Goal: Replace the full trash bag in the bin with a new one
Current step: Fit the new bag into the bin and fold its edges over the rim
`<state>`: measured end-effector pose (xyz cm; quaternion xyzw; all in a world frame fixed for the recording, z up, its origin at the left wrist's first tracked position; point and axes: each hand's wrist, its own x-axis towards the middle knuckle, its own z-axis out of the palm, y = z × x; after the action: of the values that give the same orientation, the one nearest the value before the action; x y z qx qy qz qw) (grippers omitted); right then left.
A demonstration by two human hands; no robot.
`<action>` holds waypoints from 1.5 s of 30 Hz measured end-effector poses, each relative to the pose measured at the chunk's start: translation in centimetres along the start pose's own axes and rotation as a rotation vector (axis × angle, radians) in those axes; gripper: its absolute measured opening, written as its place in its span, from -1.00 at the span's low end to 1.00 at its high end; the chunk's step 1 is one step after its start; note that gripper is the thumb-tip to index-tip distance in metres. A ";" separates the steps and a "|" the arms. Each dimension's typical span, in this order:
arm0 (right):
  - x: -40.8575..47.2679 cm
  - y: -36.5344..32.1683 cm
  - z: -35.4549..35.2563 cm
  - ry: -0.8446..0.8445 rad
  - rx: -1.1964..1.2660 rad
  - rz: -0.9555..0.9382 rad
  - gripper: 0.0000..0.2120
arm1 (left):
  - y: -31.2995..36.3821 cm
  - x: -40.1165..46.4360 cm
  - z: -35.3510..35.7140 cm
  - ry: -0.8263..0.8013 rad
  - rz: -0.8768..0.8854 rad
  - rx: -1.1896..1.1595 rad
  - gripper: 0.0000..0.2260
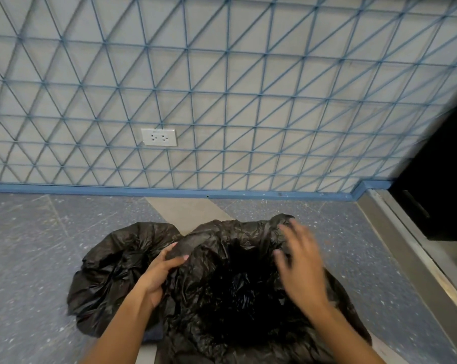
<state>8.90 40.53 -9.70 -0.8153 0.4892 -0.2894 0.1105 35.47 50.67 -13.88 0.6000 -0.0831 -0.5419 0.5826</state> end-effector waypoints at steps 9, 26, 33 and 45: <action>-1.9 -0.6 8.5 -1.056 -0.438 -0.595 -0.20 | -1.0 -1.0 -0.9 -0.008 0.009 -0.235 -0.71; -1.3 -0.5 12.8 -1.193 -0.569 -0.683 -0.33 | -1.8 1.6 -0.2 0.038 -0.101 0.404 -0.69; -0.8 -1.8 8.0 -0.373 -0.254 -1.033 -0.76 | 2.2 1.3 2.2 -0.226 0.368 0.478 -0.48; -1.1 -1.6 11.2 -1.192 -0.549 -0.685 -0.50 | -0.2 5.9 3.2 0.252 0.111 0.638 -0.61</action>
<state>16.16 41.15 -18.45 -0.9395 0.1190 0.3168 0.0530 35.31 44.43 -16.43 0.8088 -0.2083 -0.3778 0.3997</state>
